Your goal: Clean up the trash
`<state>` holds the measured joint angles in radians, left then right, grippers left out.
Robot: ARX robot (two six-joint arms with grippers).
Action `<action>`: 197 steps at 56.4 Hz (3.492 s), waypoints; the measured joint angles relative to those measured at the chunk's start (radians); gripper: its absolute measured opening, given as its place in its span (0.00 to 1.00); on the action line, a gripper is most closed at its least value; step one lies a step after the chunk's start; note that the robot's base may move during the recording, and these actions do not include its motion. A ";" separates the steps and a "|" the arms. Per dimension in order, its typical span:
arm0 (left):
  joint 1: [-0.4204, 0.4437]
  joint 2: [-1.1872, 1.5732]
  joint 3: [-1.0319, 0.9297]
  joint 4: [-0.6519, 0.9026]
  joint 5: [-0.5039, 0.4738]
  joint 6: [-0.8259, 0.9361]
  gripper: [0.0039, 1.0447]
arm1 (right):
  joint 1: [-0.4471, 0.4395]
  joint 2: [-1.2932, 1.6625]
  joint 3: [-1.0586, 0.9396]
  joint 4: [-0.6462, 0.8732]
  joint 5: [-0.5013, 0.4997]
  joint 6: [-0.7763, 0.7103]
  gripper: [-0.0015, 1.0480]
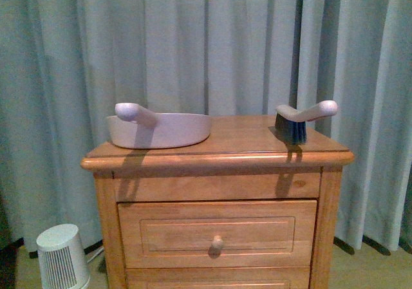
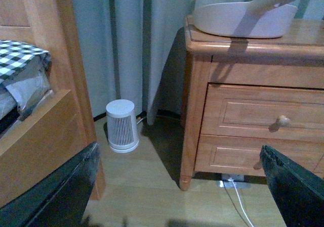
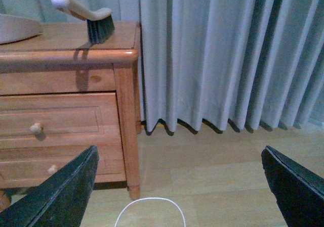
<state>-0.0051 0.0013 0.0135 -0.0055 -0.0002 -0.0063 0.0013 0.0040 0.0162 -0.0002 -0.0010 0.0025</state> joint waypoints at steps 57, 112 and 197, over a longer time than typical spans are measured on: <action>0.000 0.000 0.000 0.000 0.000 0.002 0.93 | 0.000 0.000 0.000 0.000 0.000 0.000 0.93; -0.396 1.593 1.239 -0.327 -0.248 0.036 0.93 | 0.000 0.000 0.000 0.000 0.000 0.000 0.93; -0.385 1.919 1.327 -0.281 -0.288 -0.032 0.53 | 0.000 0.000 0.000 0.000 0.000 0.000 0.93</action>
<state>-0.3904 1.9205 1.3403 -0.2863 -0.2882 -0.0380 0.0013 0.0036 0.0158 -0.0006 -0.0006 0.0029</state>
